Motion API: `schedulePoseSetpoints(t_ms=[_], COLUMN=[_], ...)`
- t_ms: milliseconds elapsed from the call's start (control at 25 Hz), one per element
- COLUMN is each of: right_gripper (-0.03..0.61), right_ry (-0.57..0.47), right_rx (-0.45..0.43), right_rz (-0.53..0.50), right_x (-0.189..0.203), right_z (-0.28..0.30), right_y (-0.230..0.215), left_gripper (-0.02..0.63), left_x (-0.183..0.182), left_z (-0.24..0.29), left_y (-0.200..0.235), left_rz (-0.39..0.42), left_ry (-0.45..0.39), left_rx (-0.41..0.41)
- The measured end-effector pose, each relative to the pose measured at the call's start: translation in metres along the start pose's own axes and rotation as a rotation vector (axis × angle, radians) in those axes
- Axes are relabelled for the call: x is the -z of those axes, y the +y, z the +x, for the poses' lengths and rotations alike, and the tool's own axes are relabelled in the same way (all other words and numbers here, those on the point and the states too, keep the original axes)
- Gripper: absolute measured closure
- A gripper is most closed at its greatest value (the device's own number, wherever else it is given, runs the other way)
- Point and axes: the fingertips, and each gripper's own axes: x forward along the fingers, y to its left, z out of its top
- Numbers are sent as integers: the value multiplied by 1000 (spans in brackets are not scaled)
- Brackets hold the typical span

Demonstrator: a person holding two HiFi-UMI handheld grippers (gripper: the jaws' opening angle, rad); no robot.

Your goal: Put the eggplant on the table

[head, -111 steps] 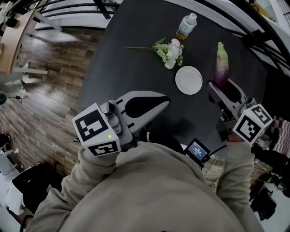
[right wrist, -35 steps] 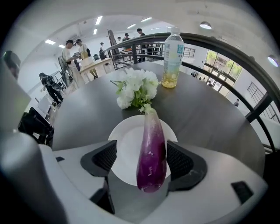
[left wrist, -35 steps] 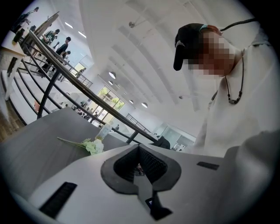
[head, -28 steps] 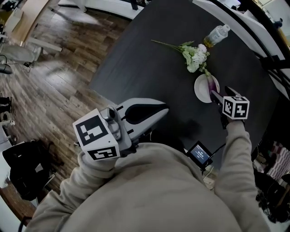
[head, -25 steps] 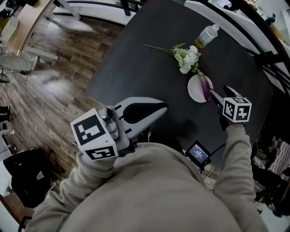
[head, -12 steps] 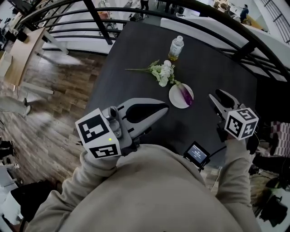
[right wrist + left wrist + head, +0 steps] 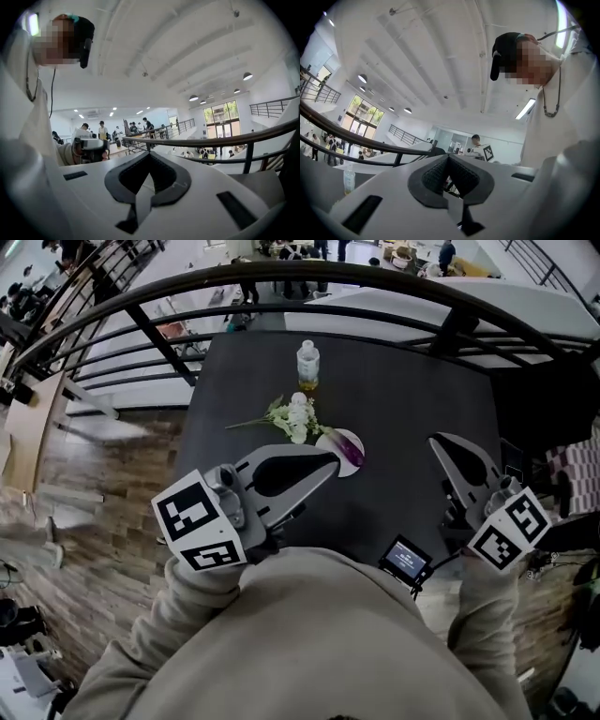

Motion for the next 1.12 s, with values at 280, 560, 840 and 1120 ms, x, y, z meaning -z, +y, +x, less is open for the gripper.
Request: schedulePoseSetpoints(t_ms=[280, 560, 840, 1120], right_gripper=[565, 565, 565, 565], right_ry=[-90, -65, -37, -26], right_rx=[16, 1, 5, 2], right_rz=[-56, -34, -19, -21], right_x=[-32, -31, -25, -19], right_z=[-28, -26, -21, -12], right_y=[32, 49, 50, 51], left_gripper=[607, 607, 607, 607], left_x=[-5, -10, -8, -3], left_z=[16, 22, 19, 15], left_y=[-12, -19, -15, -9], left_rz=[19, 21, 4, -3], left_ry=[12, 3, 6, 2], left_rx=[68, 107, 113, 112])
